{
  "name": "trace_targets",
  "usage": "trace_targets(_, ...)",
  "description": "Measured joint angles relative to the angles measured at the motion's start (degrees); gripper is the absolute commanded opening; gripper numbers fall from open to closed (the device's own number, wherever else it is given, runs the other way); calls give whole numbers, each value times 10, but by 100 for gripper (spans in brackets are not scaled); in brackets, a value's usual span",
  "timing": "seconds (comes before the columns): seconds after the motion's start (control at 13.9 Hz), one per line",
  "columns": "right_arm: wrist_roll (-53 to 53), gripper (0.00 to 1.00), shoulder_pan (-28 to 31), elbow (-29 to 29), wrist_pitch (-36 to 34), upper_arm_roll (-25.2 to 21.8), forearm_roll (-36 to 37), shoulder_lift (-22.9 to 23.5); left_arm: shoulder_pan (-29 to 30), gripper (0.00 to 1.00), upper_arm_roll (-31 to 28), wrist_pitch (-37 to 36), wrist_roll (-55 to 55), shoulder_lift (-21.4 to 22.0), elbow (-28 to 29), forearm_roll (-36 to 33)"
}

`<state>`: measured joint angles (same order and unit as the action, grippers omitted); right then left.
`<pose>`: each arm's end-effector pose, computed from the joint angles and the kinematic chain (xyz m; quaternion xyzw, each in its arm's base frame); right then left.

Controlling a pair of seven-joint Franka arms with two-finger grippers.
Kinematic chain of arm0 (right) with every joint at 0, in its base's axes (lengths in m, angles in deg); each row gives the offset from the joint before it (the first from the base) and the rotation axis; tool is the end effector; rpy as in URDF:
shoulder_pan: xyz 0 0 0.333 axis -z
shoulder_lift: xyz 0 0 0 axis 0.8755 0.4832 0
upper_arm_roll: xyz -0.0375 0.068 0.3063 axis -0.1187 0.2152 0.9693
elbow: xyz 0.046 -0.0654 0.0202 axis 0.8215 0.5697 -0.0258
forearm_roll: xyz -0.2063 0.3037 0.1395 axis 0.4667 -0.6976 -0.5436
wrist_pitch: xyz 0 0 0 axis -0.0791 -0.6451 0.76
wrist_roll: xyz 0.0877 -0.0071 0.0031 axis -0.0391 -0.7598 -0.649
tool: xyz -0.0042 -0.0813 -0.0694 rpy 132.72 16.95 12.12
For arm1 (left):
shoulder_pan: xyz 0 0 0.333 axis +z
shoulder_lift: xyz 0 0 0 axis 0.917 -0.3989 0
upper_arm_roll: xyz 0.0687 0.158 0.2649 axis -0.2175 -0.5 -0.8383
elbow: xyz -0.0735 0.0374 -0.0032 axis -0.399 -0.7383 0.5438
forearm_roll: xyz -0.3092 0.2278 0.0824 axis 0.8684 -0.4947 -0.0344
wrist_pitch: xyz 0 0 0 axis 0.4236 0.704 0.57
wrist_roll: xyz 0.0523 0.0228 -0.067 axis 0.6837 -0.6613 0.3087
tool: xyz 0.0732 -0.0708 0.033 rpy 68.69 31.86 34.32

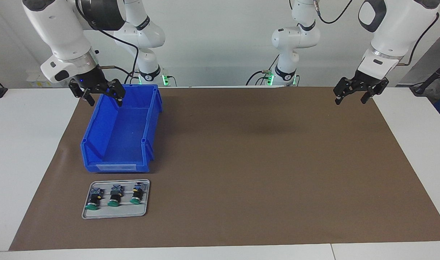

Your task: Place and press button with both arms

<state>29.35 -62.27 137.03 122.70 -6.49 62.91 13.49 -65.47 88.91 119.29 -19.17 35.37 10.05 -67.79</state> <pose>0.5530 0.0071 0.6016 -0.9995 0.0305 0.0075 0.0016 0.5487 -0.0195 0.6126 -0.9996 0.0200 -0.0184 0.0012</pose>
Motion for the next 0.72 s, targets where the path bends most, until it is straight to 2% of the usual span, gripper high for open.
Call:
trace_targets(0.58,2,99,4,0,3,-1,0,0,0,100,-1,0,0,2,2,-2)
trace_targets(0.72,2,99,7,3,32,-1,0,0,1,100,-4,0,0,2,3,-3)
